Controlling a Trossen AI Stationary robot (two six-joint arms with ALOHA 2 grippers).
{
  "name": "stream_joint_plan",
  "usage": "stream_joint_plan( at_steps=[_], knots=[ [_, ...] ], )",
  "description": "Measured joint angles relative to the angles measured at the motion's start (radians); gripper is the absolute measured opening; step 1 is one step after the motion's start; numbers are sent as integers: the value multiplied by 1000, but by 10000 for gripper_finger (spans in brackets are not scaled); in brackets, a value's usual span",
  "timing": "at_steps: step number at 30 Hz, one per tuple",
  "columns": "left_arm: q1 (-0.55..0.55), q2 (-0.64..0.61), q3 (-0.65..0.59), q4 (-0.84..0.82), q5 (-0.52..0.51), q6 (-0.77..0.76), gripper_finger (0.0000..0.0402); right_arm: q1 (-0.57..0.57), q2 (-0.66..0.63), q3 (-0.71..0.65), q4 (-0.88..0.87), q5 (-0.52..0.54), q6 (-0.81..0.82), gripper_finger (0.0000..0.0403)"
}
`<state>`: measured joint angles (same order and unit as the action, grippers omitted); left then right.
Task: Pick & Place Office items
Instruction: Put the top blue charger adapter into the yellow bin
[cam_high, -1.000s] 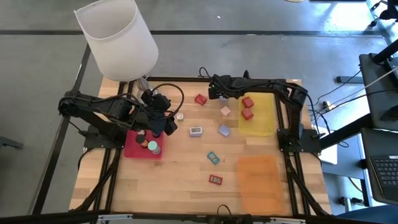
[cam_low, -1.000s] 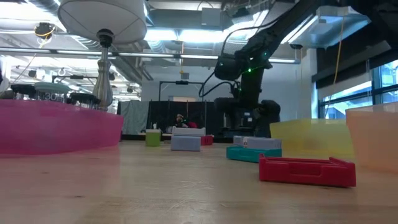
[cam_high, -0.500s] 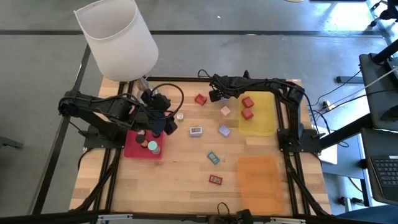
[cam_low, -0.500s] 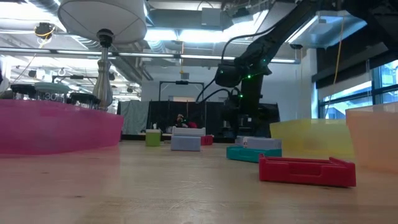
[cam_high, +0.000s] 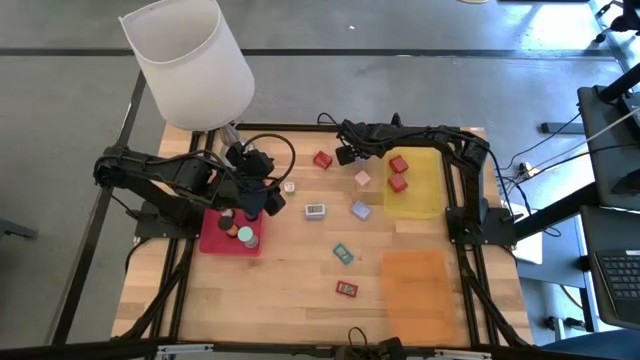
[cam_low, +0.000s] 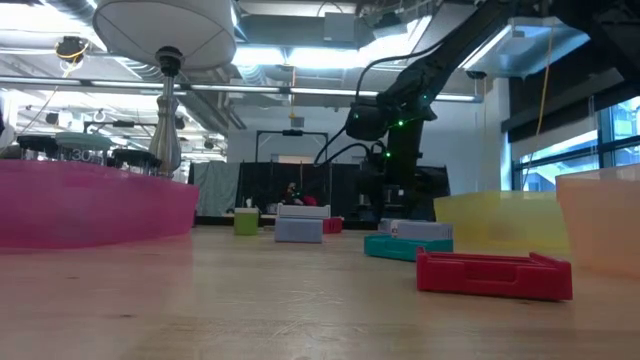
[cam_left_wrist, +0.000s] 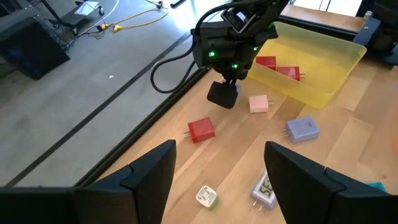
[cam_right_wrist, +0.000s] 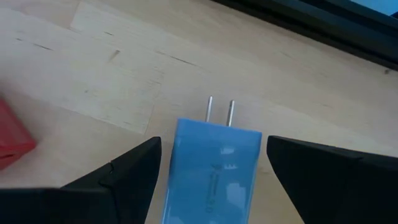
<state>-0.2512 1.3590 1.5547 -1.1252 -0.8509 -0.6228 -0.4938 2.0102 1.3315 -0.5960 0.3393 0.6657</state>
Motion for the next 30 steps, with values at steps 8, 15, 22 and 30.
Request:
stream_joint_plan(
  at_steps=[8, 15, 22, 30],
  knots=[
    [0, 0, 0, 0, 0, 0, 242, 19, 0, 0, -5, -11, -49, 294],
    [0, 0, 0, 0, 0, 0, 242, 32, 0, 0, -6, -11, -83, 283],
    [0, 0, 0, 0, 0, -1, 242, 34, 0, 0, -5, -27, -164, 245],
    [0, 0, 0, 0, 0, -2, 242, 40, 0, 1, -2, -33, -309, 214]
  ],
)
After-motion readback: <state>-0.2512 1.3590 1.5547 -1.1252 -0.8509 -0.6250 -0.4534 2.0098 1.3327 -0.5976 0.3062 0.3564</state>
